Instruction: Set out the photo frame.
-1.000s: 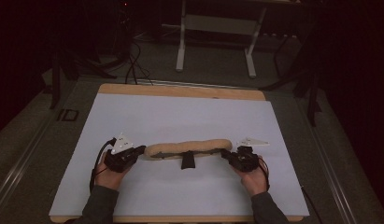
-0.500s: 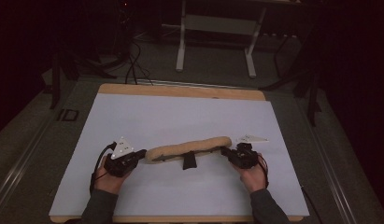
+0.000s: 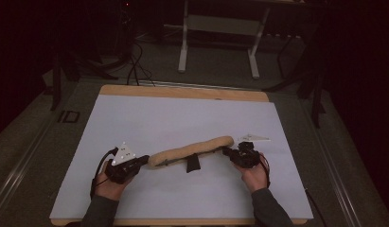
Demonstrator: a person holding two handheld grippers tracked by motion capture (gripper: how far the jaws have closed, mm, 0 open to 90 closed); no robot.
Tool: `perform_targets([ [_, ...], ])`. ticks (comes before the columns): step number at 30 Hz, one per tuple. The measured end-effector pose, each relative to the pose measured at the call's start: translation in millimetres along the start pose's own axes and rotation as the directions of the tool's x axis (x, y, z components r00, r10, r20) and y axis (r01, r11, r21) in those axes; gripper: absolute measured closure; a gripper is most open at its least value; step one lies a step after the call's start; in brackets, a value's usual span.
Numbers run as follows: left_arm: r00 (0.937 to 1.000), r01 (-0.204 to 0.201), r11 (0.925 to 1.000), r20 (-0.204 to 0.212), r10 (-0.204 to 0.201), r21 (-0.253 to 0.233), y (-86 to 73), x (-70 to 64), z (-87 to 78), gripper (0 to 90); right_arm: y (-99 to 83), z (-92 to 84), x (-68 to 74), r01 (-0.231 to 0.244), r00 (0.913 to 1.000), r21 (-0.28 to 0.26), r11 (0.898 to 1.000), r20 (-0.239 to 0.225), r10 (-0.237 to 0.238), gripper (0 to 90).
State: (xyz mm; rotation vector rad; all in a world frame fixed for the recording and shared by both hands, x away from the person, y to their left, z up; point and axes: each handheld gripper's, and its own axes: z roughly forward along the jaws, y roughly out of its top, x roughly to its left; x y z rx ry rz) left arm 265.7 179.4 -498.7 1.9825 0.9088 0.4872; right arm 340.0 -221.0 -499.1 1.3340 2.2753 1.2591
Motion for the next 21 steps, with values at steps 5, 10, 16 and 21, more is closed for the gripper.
perform_targets([
  [5,1.0000,0.000,1.0000,0.007,0.000,-0.002,-0.4,-1.1,-0.5,90.0,1.4,0.9,2.8,-0.001,0.9999,-0.002,1.000,-0.010,0.001,89.9],
  [10,0.9999,0.003,1.0000,0.015,-0.003,-0.005,-1.1,-1.9,-0.7,90.0,4.1,2.9,9.3,0.012,0.9997,0.000,1.000,-0.023,-0.012,89.9],
  [16,0.9998,0.004,1.0000,0.020,-0.004,-0.005,-1.2,-2.1,-0.6,90.0,7.6,6.1,15.5,0.028,0.9991,0.002,1.000,-0.032,-0.028,89.8],
  [21,0.9995,0.007,0.9999,0.032,-0.007,-0.008,-1.7,-2.2,-0.5,90.0,9.2,6.7,17.2,0.027,0.9991,0.003,1.000,-0.034,-0.027,89.8],
])
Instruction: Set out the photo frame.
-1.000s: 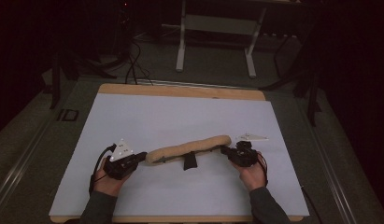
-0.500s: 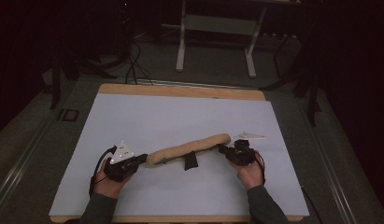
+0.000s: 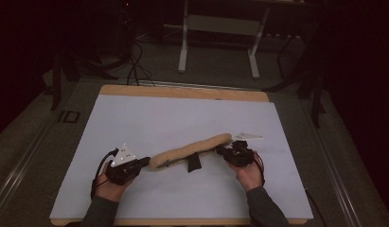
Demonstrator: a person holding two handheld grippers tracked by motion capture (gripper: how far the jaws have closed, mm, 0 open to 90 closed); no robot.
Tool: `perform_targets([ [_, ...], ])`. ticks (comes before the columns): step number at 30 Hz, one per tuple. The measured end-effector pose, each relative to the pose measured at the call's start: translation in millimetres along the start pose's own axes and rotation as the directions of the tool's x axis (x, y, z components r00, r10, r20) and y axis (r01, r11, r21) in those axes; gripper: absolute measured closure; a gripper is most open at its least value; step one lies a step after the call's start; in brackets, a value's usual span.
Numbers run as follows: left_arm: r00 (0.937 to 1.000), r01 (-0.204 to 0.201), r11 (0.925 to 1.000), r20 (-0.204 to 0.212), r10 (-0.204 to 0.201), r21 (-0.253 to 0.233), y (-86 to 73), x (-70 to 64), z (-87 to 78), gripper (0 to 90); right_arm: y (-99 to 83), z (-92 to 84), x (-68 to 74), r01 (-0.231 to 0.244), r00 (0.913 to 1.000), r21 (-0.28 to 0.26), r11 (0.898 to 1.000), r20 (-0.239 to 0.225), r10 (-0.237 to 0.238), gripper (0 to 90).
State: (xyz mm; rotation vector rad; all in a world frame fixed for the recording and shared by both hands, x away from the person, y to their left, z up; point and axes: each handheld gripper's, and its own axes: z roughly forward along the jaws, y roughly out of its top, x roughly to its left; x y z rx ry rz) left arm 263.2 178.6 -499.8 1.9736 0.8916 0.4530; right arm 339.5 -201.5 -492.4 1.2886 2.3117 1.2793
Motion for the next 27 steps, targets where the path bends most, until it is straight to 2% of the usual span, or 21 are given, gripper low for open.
perform_targets([
  [8,0.9994,-0.024,0.9997,0.026,0.024,0.002,-0.9,-4.9,-1.2,90.0,3.3,4.2,2.0,0.001,1.0000,0.003,1.000,0.000,-0.001,89.8],
  [19,0.9979,-0.037,0.9993,0.053,0.037,0.001,-1.1,-9.0,-1.1,90.0,8.5,12.9,6.8,0.002,1.0000,0.013,1.000,0.005,-0.002,89.8],
  [27,0.9951,-0.052,0.9987,0.084,0.052,-0.003,-0.1,-17.4,1.4,90.0,13.2,16.9,9.2,0.002,0.9999,0.014,1.000,0.010,-0.003,89.8],
])
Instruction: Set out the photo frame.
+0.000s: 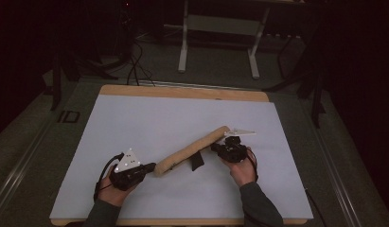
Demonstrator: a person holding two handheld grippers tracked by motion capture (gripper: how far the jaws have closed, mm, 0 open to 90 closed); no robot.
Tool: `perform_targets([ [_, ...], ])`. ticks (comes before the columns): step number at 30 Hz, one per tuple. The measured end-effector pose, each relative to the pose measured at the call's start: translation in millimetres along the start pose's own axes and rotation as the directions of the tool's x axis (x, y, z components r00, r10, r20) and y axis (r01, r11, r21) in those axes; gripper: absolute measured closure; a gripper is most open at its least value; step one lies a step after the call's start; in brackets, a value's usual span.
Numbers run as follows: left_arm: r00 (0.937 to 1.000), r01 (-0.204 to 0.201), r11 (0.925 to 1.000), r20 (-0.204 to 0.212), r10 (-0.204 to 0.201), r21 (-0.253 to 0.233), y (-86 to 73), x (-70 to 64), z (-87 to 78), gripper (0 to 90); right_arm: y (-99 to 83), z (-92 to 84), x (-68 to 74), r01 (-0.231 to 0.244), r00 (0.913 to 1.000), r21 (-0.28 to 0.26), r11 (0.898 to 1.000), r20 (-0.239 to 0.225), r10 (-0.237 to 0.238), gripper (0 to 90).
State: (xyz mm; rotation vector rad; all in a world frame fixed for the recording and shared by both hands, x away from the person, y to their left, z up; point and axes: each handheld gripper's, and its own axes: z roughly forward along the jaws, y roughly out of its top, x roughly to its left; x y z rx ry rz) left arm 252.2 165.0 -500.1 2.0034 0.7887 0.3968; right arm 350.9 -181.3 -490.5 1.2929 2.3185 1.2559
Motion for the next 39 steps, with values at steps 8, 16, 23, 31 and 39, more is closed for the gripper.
perform_targets([
  [8,0.9995,-0.021,0.9998,0.022,0.021,0.004,2.2,-7.4,5.0,90.0,4.5,4.1,5.2,0.011,0.9999,0.005,1.000,-0.004,-0.011,89.8],
  [16,0.9974,-0.059,0.9981,0.042,0.058,0.018,5.1,-17.7,13.6,90.0,8.0,9.1,11.3,0.021,0.9997,0.012,1.000,-0.010,-0.021,89.8],
  [23,0.9949,-0.083,0.9963,0.059,0.082,0.021,6.9,-26.1,18.8,90.0,10.6,12.7,17.1,0.031,0.9993,0.012,0.999,-0.021,-0.031,89.8],
  [31,0.9930,-0.090,0.9958,0.078,0.088,0.017,8.2,-32.6,23.0,90.0,10.8,14.8,20.4,0.039,0.9989,0.019,0.999,-0.028,-0.038,89.8],
  [39,0.9887,-0.111,0.9937,0.104,0.109,0.018,10.7,-42.5,29.0,90.0,11.5,14.4,23.9,0.056,0.9978,0.020,0.998,-0.038,-0.055,89.8],
])
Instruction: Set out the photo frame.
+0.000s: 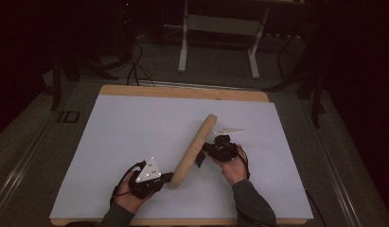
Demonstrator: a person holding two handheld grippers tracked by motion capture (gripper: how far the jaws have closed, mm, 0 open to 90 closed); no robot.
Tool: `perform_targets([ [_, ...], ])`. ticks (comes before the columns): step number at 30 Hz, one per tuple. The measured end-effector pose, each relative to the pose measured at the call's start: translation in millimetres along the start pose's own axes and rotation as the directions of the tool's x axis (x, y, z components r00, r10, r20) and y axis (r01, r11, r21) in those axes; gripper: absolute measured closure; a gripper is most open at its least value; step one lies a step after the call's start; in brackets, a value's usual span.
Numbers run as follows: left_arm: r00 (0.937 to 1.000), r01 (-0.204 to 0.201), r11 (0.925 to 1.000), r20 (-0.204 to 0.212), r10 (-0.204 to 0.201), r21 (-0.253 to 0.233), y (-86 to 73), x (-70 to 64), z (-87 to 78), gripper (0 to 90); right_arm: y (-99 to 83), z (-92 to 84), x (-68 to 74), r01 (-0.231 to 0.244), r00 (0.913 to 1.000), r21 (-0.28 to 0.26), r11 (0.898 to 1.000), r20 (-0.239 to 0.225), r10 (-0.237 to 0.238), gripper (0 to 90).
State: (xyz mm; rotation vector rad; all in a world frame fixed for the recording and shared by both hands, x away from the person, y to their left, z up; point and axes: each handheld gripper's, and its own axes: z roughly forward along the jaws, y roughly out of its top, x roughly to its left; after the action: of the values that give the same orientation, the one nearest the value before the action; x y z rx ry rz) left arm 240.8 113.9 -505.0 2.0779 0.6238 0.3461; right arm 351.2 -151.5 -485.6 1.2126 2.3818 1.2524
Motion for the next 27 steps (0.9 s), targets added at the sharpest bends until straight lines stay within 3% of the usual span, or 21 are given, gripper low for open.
perform_targets([
  [21,0.9996,-0.013,0.9999,0.024,0.013,-0.011,5.9,-11.7,12.6,90.0,3.2,2.1,4.0,0.015,0.9999,0.013,1.000,-0.007,-0.015,89.8],
  [27,0.9988,-0.037,0.9992,0.031,0.038,-0.011,9.4,-16.8,20.1,90.0,2.5,6.3,6.7,0.023,0.9996,0.023,0.999,-0.014,-0.023,89.8],
])
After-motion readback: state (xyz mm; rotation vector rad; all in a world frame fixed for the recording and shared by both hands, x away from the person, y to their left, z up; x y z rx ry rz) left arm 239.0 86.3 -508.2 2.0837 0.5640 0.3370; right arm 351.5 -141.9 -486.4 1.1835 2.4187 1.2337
